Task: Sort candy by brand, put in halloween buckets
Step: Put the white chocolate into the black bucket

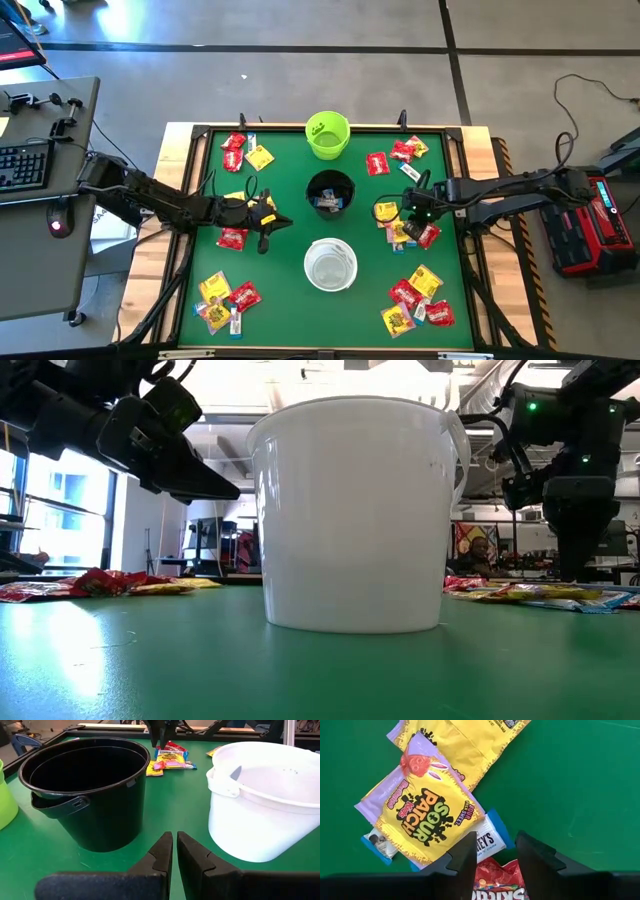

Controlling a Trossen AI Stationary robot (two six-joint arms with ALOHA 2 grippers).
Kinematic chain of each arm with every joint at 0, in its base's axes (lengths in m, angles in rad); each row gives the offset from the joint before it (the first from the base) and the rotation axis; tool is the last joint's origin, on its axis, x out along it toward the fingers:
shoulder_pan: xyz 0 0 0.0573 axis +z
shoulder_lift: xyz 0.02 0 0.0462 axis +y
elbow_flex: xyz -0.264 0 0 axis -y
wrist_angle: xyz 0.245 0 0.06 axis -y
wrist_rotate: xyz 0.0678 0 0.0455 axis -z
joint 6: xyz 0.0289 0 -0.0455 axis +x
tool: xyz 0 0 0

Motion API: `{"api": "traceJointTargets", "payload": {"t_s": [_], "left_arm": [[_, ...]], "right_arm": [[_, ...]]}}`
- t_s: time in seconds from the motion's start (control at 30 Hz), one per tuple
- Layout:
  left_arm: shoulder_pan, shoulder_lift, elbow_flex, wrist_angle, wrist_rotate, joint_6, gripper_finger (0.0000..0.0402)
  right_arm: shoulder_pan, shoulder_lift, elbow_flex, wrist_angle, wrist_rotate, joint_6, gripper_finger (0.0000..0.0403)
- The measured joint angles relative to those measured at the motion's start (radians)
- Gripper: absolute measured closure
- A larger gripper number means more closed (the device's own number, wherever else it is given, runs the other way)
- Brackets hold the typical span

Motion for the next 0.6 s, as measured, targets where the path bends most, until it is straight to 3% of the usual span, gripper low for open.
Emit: {"api": "traceJointTargets", "payload": {"t_s": [0.6], "left_arm": [[0.000,0.000,0.000,-0.018,0.000,0.000,0.0385]], "right_arm": [[-0.002,0.003,0.000,0.000,-0.012,0.067,0.0277]]}}
